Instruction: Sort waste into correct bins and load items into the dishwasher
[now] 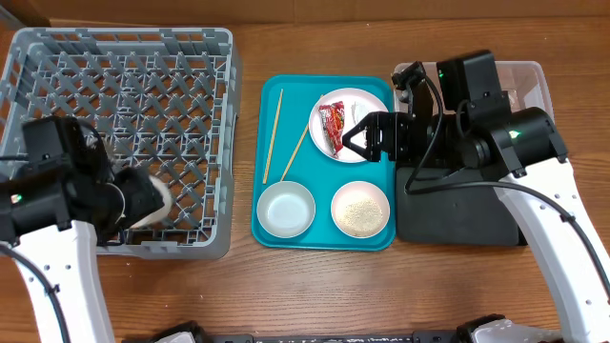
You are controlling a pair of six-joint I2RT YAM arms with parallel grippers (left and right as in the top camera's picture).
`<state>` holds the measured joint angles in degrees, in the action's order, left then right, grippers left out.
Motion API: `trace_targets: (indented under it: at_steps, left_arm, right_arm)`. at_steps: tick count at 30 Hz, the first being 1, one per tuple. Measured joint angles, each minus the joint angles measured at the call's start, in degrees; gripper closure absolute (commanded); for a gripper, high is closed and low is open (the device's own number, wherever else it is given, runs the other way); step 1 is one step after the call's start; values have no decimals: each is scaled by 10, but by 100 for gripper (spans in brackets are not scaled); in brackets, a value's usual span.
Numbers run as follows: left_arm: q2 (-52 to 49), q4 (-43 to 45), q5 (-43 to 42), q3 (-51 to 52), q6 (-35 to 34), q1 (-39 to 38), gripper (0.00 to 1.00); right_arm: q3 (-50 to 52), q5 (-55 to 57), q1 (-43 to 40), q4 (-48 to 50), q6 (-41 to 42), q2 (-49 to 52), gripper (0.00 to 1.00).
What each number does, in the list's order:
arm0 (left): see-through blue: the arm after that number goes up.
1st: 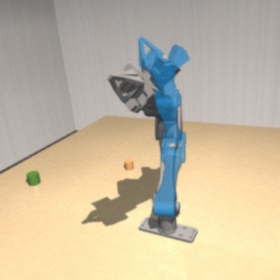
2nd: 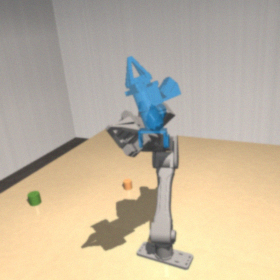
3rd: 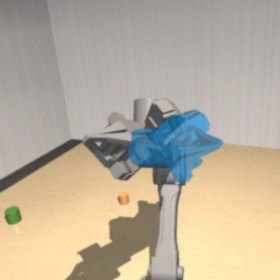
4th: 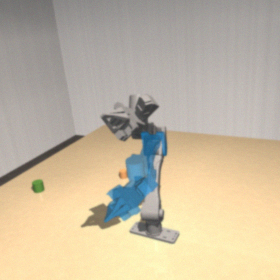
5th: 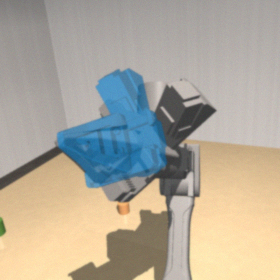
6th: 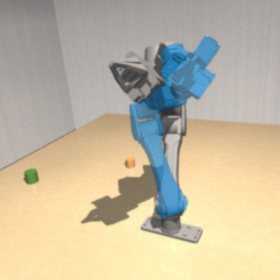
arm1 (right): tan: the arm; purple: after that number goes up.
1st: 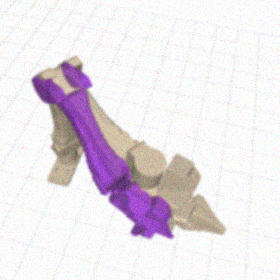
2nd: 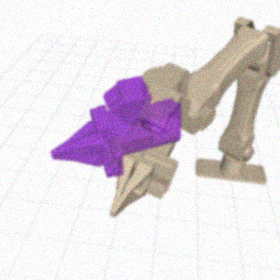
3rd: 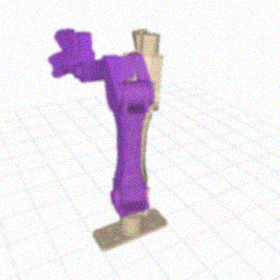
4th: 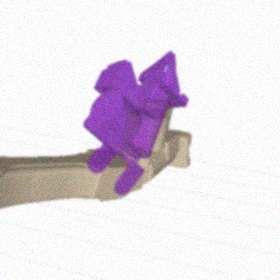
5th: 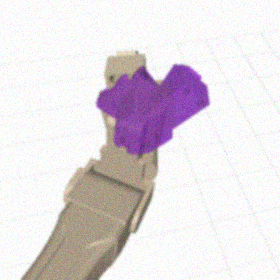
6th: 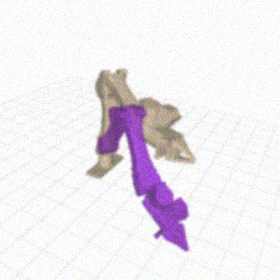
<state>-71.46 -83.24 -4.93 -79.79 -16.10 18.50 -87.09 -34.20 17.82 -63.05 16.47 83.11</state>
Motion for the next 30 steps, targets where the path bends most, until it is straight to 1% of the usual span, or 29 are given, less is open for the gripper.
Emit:
trace_targets:
  at_steps: [3, 5, 11, 13, 14, 18, 20, 21, 23, 25, 26, 30]
  left_arm:
    - [0, 35, 41, 51, -20, 0, 69]
    - [-1, 67, 58, 86, -30, 0, 68]
    - [-13, 126, 69, 143, -45, 0, 67]
    - [-18, 129, 59, 151, -48, 0, 55]
    - [-21, 132, 55, 156, -49, 0, 51]
    - [-35, 157, 47, 175, -50, 0, 49]
    - [-44, 170, 45, 182, -50, 0, 42]
    - [-48, 172, 45, 184, -50, 0, 35]
    - [-58, 172, 42, 187, -50, 0, 17]
    - [-66, 171, 36, 187, -49, 0, 4]
    - [-68, 170, 33, 187, -49, 0, 0]
    - [-72, 138, 18, 171, -50, 0, 0]
  right_arm:
    - [0, 7, 2, -1, 0, 0, 12]
    - [0, 10, 2, -2, 0, 0, 12]
    - [0, 14, 2, -9, 0, 0, 12]
    - [0, 14, 2, -9, 0, 0, 12]
    - [0, 14, 2, -9, 0, 0, 12]
    - [0, 14, 2, -9, 0, 0, 12]
    - [0, 14, 2, -9, 0, 0, 12]
    - [0, 15, 2, -9, 0, 0, 12]
    - [0, 15, 2, -9, 0, 0, 12]
    - [0, 15, 2, -9, 0, 0, 12]
    - [0, 15, 2, -9, 0, 0, 12]
    - [0, 15, 2, -9, 0, 0, 12]
